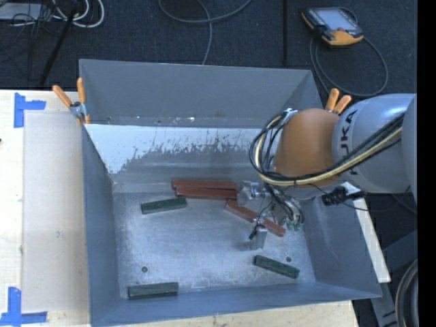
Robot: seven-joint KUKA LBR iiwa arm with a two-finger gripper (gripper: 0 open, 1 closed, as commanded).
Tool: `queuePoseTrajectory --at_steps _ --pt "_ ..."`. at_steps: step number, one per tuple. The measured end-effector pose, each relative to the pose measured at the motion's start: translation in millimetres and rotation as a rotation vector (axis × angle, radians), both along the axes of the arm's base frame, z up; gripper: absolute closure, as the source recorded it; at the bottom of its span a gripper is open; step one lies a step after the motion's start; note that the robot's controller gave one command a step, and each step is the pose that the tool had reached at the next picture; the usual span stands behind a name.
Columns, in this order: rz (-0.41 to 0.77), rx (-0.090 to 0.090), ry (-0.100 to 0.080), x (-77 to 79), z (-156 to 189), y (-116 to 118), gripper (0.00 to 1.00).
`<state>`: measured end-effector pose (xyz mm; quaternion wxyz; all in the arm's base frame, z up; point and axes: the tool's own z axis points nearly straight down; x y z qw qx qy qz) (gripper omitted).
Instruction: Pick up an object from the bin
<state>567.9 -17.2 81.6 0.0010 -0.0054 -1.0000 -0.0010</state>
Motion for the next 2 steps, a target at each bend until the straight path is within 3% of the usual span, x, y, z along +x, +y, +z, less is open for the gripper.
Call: queuePoseTrajectory --at_steps 1,2 --pt "0.057 -0.001 -0.002 49.0 -11.9 0.3 1.0" --pt "0.056 -0.001 -0.002 49.0 -12.0 0.1 1.0"
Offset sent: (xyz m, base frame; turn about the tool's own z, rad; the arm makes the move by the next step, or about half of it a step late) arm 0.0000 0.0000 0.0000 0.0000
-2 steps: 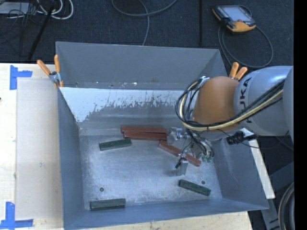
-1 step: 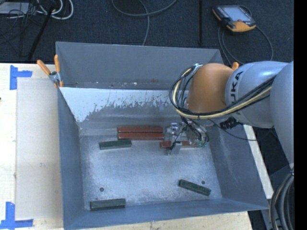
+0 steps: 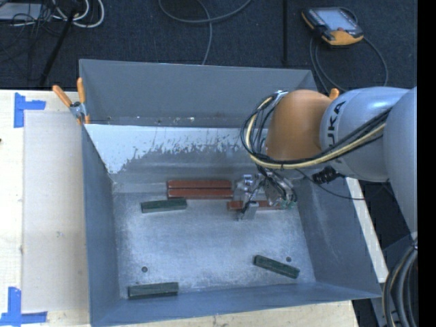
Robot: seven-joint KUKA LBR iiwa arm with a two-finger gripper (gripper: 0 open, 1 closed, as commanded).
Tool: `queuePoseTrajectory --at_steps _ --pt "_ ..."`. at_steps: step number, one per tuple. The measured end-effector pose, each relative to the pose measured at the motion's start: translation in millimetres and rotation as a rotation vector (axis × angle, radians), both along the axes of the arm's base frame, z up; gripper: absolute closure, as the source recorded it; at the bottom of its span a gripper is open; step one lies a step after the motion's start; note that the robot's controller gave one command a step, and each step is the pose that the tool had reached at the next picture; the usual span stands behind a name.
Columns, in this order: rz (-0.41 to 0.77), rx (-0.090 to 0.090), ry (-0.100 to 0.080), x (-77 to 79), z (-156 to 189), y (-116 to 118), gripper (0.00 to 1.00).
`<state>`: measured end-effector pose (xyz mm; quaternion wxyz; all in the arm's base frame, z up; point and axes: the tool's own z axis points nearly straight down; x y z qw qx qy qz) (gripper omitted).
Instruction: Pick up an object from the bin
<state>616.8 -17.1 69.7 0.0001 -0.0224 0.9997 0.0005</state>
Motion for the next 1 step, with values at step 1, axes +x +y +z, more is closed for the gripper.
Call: queuePoseTrajectory --at_steps 1 --pt "0.086 -0.001 -0.01 4.6 175.1 26.1 1.0"
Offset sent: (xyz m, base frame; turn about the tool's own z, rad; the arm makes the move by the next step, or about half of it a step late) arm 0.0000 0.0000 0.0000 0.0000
